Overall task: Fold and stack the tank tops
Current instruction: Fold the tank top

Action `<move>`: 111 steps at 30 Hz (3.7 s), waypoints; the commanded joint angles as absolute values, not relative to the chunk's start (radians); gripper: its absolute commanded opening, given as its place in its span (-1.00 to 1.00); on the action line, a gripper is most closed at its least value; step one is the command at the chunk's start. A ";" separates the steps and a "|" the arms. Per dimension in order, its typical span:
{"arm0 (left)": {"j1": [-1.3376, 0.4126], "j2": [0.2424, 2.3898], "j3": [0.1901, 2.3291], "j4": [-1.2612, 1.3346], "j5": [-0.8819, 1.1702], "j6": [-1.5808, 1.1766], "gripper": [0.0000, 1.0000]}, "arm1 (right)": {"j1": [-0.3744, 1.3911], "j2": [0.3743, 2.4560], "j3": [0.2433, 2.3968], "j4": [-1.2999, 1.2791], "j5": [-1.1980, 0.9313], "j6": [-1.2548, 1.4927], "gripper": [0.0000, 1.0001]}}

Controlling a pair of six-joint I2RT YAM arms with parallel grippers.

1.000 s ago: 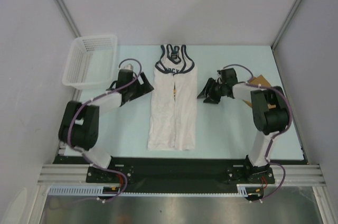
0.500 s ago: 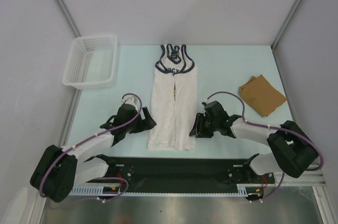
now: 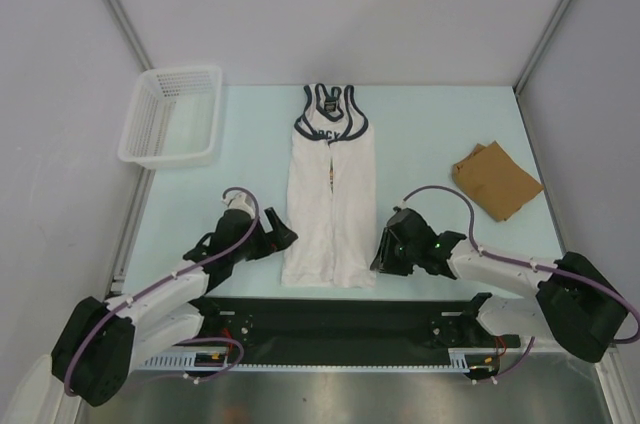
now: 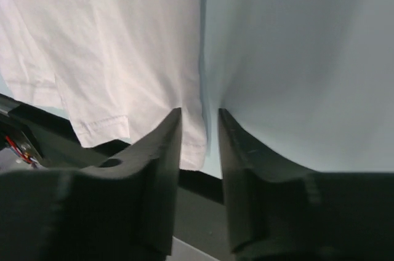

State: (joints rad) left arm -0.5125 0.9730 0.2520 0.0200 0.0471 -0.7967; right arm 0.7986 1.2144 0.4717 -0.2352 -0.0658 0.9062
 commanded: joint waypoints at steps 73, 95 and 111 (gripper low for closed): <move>-0.792 0.944 0.261 -0.477 -0.027 -1.023 -0.99 | 0.908 1.051 0.498 -0.524 -0.052 0.946 -1.00; -0.730 1.051 0.679 -0.555 -0.135 -0.908 -1.00 | 0.764 1.181 0.845 -0.525 -0.052 0.713 -1.00; -0.536 1.342 0.969 -0.462 -0.147 -0.730 -0.99 | 0.542 1.459 1.196 -0.518 -0.106 0.526 -1.00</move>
State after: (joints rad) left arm -0.5655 1.2846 0.8864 -0.5152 -0.1211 -0.7956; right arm 0.5713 1.4063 1.1179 -0.5457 -0.0952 0.5900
